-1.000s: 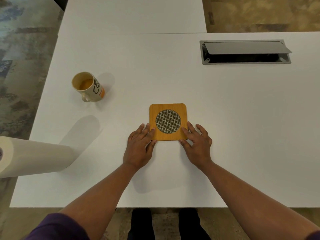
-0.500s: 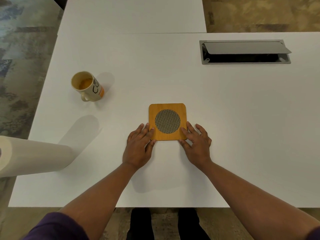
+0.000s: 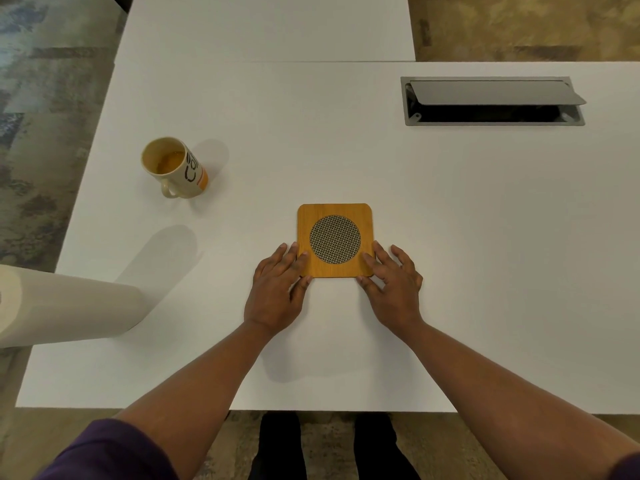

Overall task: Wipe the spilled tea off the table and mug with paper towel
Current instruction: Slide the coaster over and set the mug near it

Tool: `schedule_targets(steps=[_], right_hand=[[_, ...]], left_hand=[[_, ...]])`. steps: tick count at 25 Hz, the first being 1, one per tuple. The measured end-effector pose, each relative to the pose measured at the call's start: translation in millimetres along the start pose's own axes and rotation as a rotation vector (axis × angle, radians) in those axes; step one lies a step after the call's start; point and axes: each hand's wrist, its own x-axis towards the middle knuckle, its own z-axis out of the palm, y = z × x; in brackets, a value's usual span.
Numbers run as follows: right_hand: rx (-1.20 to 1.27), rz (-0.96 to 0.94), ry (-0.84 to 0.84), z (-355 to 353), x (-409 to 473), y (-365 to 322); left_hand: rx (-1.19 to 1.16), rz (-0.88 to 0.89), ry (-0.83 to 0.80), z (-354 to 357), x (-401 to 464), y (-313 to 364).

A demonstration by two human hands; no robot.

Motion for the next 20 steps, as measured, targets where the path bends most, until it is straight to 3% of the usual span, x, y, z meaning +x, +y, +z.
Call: schedule_targets(steps=[6, 10, 12, 14, 17, 20], right_hand=[[-0.013, 0.021, 0.016, -1.3, -1.5, -7.8], [0.103, 0.192, 0.116, -5.1, 12.4, -26.5], [0.108, 0.272, 0.166, -4.4, 21.6, -43.9], [0.052, 0.213, 0.187, 3.0, 30.5, -65.8], [0.322, 0.095, 0.030, 28.4, 53.9, -115.3], [0.546, 0.115, -0.221, 58.9, 83.5, -173.9]], left_hand=[[-0.077, -0.047, 0.020, -2.1, 1.1, 3.7], [-0.295, -0.162, 0.068, -12.3, 12.4, 10.1], [-0.418, -0.313, 0.147, -27.6, 21.6, 11.1], [-0.490, -0.444, 0.324, -49.5, 33.4, 5.7], [-0.581, -0.604, 0.587, -86.4, 53.5, -16.1], [-0.712, -0.787, 0.724, -116.9, 75.5, -50.2]])
